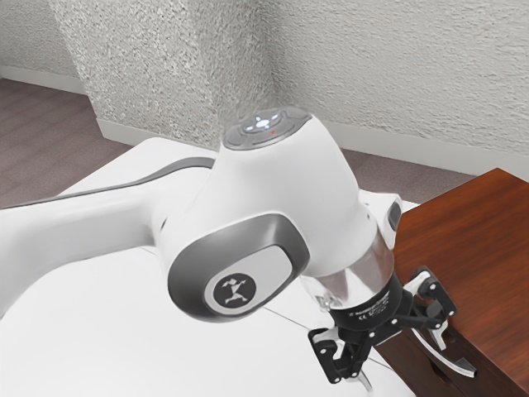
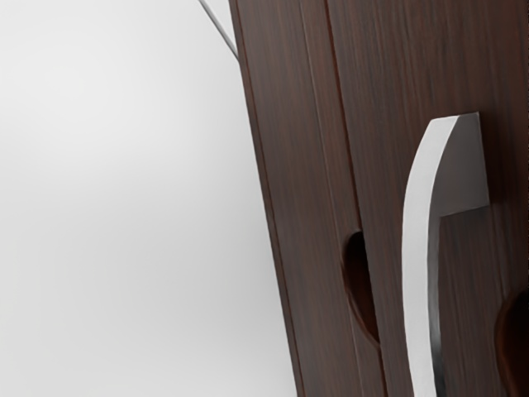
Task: Pull the drawer handle with one arm to open the drawer
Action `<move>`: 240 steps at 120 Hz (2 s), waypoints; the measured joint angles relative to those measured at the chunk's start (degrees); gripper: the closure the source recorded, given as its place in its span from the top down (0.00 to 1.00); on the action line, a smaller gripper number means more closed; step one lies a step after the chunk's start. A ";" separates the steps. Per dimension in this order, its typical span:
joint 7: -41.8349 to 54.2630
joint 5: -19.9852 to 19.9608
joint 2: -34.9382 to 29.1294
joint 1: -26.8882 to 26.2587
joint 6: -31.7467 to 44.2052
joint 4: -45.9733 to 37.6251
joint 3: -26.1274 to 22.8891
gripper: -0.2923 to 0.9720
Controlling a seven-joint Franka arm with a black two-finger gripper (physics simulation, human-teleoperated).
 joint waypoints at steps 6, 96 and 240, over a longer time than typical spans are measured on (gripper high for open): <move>0.10 0.01 0.02 0.04 0.13 0.00 0.00 0.77; 0.95 -1.25 0.86 0.47 1.04 -0.53 0.21 0.50; 0.73 0.98 -6.41 0.87 1.74 -8.23 0.10 0.33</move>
